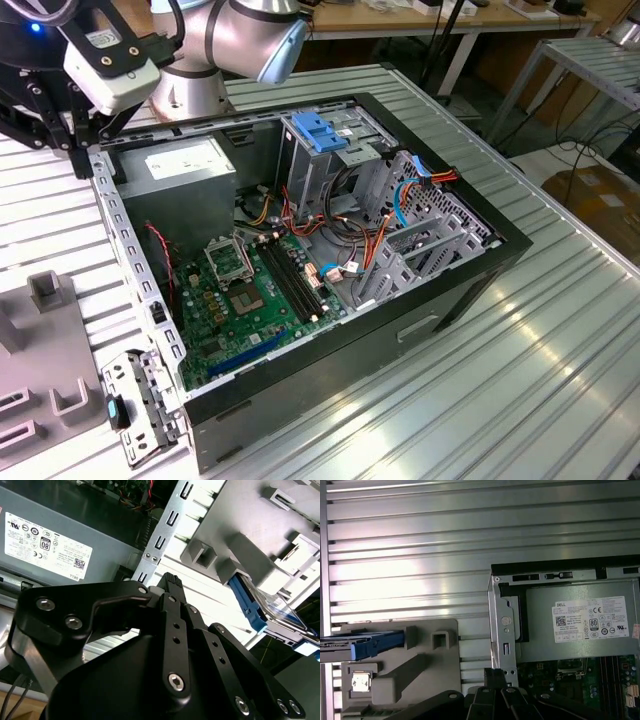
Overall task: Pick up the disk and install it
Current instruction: 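Reach for the disk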
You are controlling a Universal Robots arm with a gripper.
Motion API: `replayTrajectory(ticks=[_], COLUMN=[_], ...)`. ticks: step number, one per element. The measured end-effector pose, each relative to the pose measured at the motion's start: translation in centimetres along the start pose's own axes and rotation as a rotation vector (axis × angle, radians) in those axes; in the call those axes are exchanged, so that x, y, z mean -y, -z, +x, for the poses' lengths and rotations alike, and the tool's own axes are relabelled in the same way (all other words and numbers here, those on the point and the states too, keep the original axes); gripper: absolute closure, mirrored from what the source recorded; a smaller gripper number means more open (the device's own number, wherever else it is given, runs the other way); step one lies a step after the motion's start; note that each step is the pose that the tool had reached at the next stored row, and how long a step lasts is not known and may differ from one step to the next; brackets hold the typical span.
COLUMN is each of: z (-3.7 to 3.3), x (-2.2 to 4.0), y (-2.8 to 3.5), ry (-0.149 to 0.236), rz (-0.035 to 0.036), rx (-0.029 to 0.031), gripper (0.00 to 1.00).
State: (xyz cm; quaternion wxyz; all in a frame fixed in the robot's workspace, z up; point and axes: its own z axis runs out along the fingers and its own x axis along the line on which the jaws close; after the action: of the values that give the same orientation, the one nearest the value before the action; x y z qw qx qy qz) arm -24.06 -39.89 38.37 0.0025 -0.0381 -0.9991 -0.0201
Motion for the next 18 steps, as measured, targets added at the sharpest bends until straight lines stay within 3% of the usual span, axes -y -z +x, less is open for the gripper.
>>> replayTrajectory(ticks=[18], z=[0.99], x=[0.08], y=[-0.03], ry=[-0.001], rz=[0.0009], rx=[-0.0118], gripper=[0.89])
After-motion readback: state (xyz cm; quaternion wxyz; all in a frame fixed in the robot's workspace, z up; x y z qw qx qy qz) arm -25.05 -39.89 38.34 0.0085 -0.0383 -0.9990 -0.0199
